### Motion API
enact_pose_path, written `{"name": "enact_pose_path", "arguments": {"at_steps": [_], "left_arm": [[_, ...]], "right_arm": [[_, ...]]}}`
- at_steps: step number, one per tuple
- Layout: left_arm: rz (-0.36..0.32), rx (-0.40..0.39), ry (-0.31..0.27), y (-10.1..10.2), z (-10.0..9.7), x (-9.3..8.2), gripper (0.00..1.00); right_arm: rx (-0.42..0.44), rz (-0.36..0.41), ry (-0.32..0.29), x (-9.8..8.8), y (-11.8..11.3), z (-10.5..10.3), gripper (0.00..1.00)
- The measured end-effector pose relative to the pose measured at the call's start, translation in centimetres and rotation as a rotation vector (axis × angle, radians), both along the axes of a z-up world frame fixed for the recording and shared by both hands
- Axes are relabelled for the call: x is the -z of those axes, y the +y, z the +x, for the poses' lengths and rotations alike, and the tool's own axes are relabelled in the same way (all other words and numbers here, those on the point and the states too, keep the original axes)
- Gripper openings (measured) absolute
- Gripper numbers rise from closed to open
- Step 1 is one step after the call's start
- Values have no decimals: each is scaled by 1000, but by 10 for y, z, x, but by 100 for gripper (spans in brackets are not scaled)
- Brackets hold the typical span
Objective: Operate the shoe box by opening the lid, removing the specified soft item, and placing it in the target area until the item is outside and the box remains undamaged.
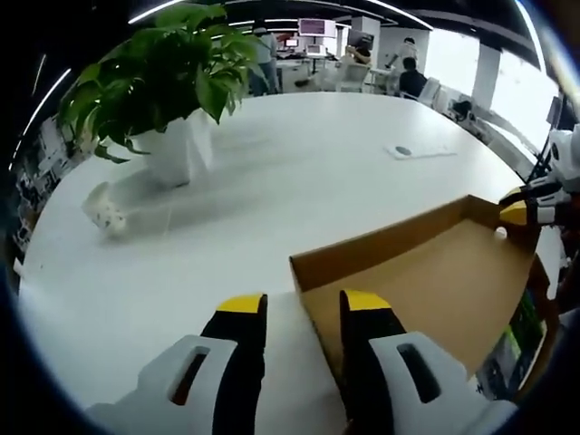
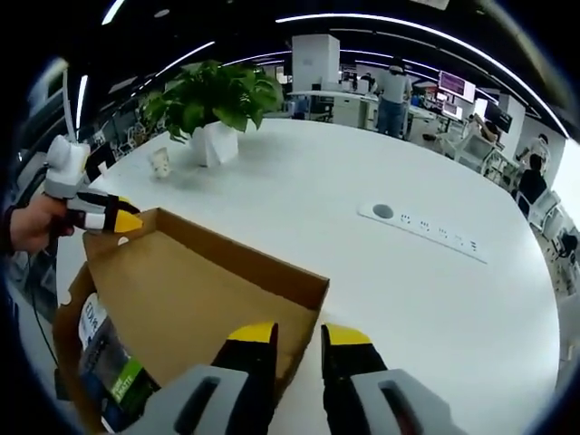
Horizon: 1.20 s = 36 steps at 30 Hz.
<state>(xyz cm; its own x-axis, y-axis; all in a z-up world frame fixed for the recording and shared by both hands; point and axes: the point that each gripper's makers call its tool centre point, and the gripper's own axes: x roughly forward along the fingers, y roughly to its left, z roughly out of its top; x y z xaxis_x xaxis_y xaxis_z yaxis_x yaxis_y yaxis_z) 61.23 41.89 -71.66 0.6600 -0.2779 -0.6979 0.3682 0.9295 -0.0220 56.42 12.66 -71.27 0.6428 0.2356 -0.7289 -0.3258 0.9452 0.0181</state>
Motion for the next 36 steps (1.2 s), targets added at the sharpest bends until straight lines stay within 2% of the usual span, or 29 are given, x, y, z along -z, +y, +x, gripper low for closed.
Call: {"name": "enact_pose_path", "arguments": {"at_steps": [1, 6, 12, 23, 29, 33, 36], "left_arm": [[-18, 3, -4, -2, 0, -2, 33], [-25, 1, -33, -3, 0, -13, 34], [-27, 28, -71, -9, -10, -28, 35], [-35, 48, -114, -12, -49, -50, 35], [-72, 11, -132, -4, -61, -65, 36], [-79, 24, -147, -7, -77, -73, 37], [-109, 45, -147, -13, -88, -77, 37]], "right_arm": [[0, 1, -1, -1, 0, 0, 15], [-11, 14, -4, -6, 3, -6, 16], [-8, 41, -31, -20, 1, -13, 16], [-31, 62, -84, -42, -3, -39, 18], [-74, 55, -82, -42, 2, -64, 18], [-84, 68, -89, -45, 3, -75, 18], [-92, 76, -100, -50, 3, -84, 18]]}}
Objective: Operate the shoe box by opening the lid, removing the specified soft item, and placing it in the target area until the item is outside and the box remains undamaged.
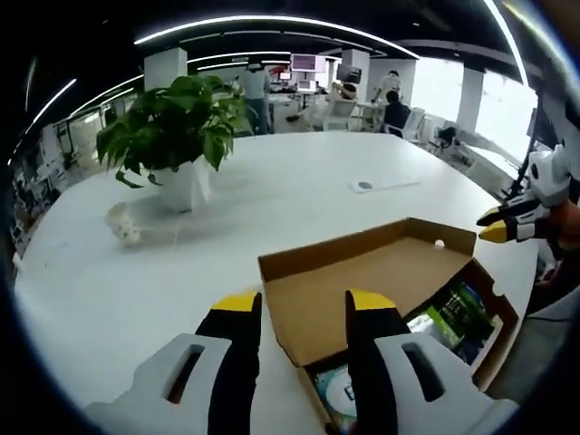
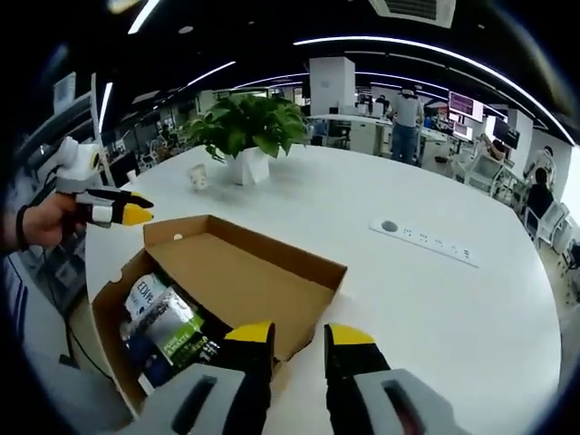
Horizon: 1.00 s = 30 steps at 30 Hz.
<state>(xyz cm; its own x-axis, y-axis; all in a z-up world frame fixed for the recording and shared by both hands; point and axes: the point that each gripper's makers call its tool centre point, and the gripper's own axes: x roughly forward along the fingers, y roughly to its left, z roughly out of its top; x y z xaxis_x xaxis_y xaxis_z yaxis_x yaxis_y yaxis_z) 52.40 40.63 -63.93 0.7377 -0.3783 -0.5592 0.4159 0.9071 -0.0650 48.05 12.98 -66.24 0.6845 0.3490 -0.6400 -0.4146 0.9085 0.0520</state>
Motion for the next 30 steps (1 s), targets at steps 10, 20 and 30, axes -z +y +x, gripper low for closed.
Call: {"name": "enact_pose_path", "arguments": {"at_steps": [10, 20, 30], "left_arm": [[13, 30, -10, -13, -50, -2, 37], [-49, -40, 15, -24, -77, -1, 36], [-55, -78, 10, -29, -90, 3, 38]], "right_arm": [[32, 92, -16, -12, 5, -31, 18], [11, 134, -25, -10, 29, -58, 20], [18, 135, -19, 1, 25, -86, 22]]}}
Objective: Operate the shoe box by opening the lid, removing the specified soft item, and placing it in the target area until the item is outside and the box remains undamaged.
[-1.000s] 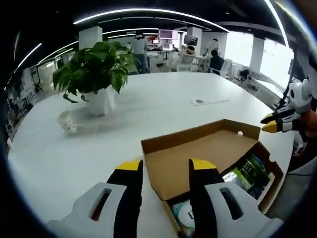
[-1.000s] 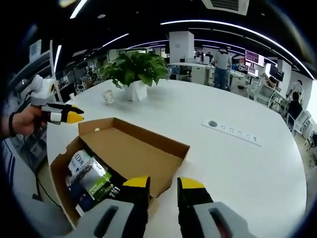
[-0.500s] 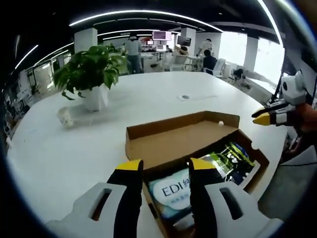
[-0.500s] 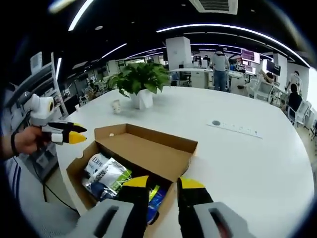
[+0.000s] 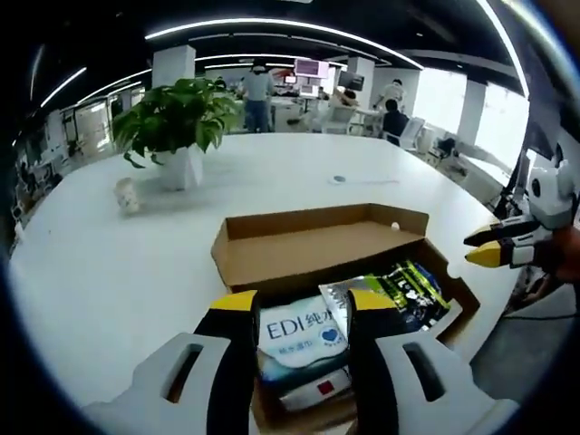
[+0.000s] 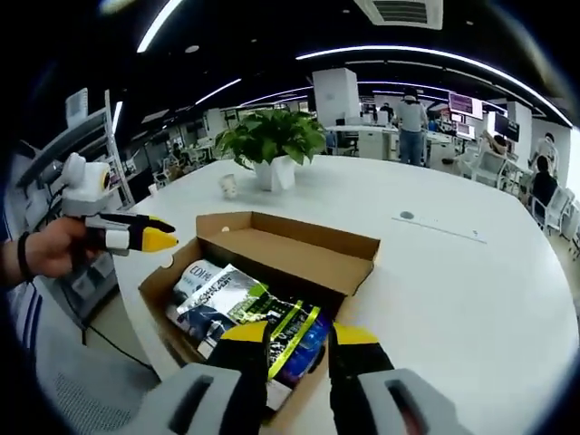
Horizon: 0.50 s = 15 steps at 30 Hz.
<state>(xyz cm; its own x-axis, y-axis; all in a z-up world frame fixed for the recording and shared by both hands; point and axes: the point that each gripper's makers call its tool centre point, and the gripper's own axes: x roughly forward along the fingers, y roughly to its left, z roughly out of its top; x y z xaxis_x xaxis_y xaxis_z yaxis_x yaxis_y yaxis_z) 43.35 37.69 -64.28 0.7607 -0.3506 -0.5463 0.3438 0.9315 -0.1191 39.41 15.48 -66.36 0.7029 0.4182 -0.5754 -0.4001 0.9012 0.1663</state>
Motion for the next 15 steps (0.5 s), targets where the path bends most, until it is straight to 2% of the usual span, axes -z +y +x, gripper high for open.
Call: {"name": "enact_pose_path", "arguments": {"at_steps": [2, 4, 7, 10, 15], "left_arm": [[-59, -48, -14, 2, 1, -7, 38], [-53, -41, -12, 2, -2, -9, 38], [-32, -33, -1, 3, -5, -3, 39], [-30, -40, 10, 5, -11, 2, 39], [-44, -56, 21, 5, -22, 5, 38]], "right_arm": [[6, 1, -3, 1, 0, -1, 21], [11, 28, -5, 1, 4, -4, 21], [6, 47, 7, 6, 10, -9, 22], [7, 49, 24, 12, 14, -15, 22], [12, 68, 28, 11, 17, -20, 22]]}}
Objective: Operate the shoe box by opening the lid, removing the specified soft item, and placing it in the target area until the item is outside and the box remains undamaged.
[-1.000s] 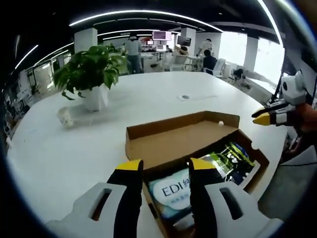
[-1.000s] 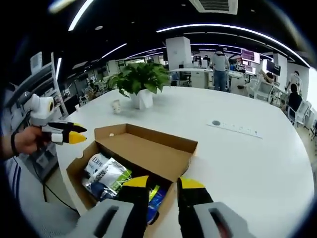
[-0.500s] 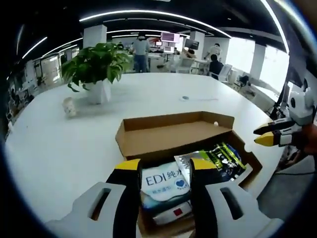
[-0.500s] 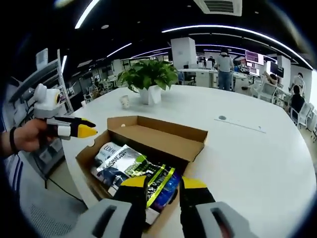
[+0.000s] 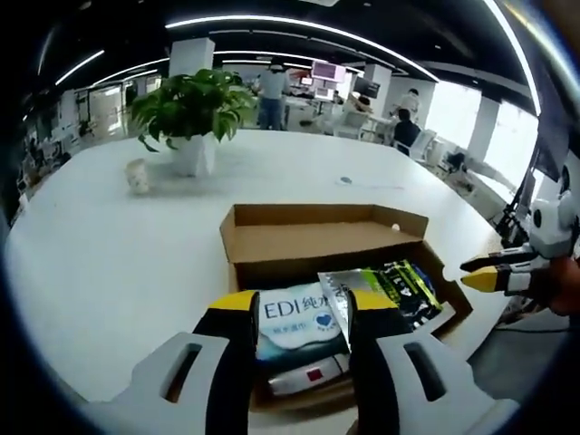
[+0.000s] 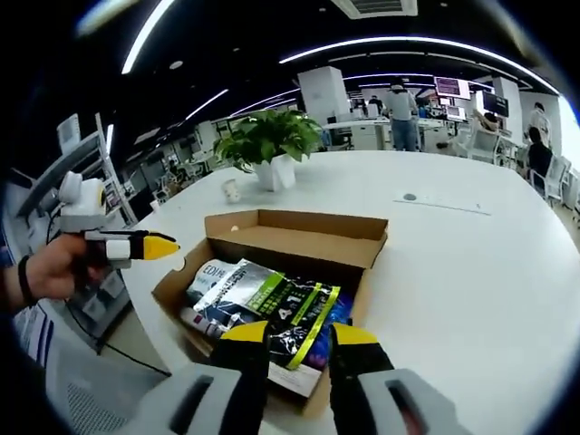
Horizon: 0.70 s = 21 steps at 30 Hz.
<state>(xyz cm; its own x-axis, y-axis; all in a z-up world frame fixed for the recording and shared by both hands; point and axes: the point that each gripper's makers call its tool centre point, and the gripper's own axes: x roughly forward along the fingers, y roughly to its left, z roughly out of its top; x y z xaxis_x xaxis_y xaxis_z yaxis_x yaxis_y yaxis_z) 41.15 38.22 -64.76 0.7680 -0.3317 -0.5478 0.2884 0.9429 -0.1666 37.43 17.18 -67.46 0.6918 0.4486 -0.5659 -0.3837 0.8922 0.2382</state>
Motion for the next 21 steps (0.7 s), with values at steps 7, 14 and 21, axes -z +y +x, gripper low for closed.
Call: {"name": "enact_pose_path", "arguments": {"at_steps": [7, 14, 21], "left_arm": [[-14, -2, 27, -5, -10, 6, 38], [-16, 26, 50, -11, -21, 12, 36], [-21, 56, 98, -22, -26, 25, 35]], "right_arm": [[9, 13, -14, -7, 2, -4, 22], [-22, -22, -38, -7, 5, -11, 22], [-22, -34, -47, -5, 4, -14, 22]]}}
